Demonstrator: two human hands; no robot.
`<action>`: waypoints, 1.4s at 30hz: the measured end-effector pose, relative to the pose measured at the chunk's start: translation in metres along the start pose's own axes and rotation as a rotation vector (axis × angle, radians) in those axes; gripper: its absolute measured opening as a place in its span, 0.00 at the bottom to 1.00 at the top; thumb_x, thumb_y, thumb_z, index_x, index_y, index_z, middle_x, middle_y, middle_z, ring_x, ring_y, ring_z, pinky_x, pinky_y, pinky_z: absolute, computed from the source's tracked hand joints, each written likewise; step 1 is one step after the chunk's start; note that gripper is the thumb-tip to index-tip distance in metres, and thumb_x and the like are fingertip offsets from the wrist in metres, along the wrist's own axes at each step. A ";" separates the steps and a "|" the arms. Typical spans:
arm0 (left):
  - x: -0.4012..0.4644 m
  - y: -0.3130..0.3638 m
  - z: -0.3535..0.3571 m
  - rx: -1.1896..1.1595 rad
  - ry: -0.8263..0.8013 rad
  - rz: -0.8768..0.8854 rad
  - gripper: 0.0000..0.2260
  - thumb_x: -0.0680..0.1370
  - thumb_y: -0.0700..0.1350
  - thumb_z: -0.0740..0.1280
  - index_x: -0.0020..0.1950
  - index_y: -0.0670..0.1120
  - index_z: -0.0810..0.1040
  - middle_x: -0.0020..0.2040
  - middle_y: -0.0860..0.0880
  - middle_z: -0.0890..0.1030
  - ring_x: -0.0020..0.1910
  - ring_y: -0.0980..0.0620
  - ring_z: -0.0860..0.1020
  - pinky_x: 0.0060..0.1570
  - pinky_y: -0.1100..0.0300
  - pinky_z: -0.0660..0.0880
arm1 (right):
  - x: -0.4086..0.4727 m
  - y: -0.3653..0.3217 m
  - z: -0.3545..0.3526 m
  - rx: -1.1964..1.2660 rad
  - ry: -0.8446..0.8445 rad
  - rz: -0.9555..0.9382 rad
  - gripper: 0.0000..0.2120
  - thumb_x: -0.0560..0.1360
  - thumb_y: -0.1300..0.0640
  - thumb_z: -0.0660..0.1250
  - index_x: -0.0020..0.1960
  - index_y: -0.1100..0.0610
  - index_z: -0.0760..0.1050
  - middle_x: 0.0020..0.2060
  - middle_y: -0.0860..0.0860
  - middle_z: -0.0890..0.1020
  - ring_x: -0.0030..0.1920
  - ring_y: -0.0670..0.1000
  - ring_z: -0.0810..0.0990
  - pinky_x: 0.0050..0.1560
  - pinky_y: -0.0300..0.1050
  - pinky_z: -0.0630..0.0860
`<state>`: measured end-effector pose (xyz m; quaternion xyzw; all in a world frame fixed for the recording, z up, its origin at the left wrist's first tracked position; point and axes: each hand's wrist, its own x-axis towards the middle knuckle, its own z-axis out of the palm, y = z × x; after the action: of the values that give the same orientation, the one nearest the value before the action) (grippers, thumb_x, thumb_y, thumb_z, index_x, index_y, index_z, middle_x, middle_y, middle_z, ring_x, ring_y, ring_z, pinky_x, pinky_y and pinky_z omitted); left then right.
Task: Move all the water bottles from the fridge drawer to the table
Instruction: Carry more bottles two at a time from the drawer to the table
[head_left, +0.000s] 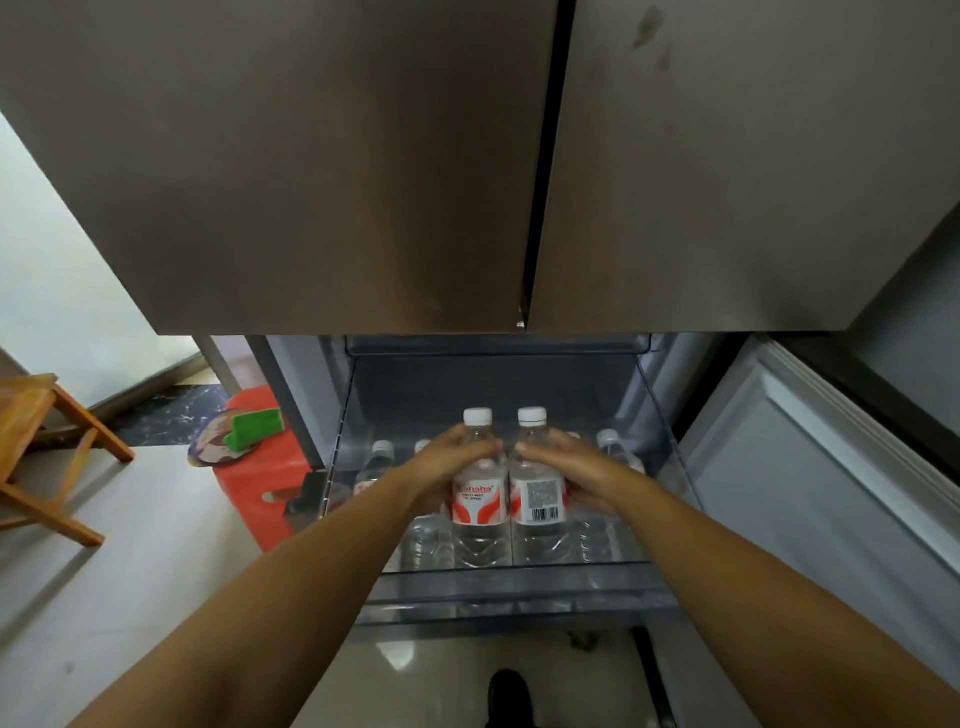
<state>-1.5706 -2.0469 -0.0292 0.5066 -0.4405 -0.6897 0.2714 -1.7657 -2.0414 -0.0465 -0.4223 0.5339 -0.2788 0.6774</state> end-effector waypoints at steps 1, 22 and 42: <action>-0.001 -0.004 -0.002 -0.028 -0.027 -0.017 0.17 0.75 0.44 0.70 0.63 0.46 0.72 0.56 0.42 0.81 0.54 0.42 0.81 0.53 0.48 0.78 | 0.000 0.005 -0.004 0.008 -0.022 0.014 0.40 0.59 0.45 0.80 0.66 0.52 0.69 0.59 0.56 0.81 0.58 0.58 0.81 0.62 0.61 0.75; 0.011 -0.015 -0.002 -0.067 -0.148 -0.135 0.17 0.76 0.48 0.68 0.63 0.46 0.74 0.51 0.46 0.83 0.47 0.50 0.83 0.42 0.56 0.80 | 0.009 -0.006 -0.041 -0.068 -0.120 0.203 0.32 0.62 0.50 0.80 0.63 0.56 0.75 0.55 0.56 0.84 0.59 0.58 0.81 0.65 0.57 0.74; -0.039 0.043 0.063 -0.216 -0.419 -0.159 0.21 0.74 0.51 0.69 0.64 0.45 0.74 0.50 0.41 0.82 0.48 0.43 0.81 0.50 0.48 0.79 | -0.115 -0.015 -0.018 0.449 0.385 -0.137 0.33 0.69 0.50 0.75 0.70 0.53 0.67 0.55 0.61 0.81 0.51 0.61 0.82 0.57 0.61 0.77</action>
<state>-1.6194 -2.0145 0.0331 0.3536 -0.3698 -0.8418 0.1717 -1.8138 -1.9586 0.0212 -0.2363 0.5479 -0.5096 0.6199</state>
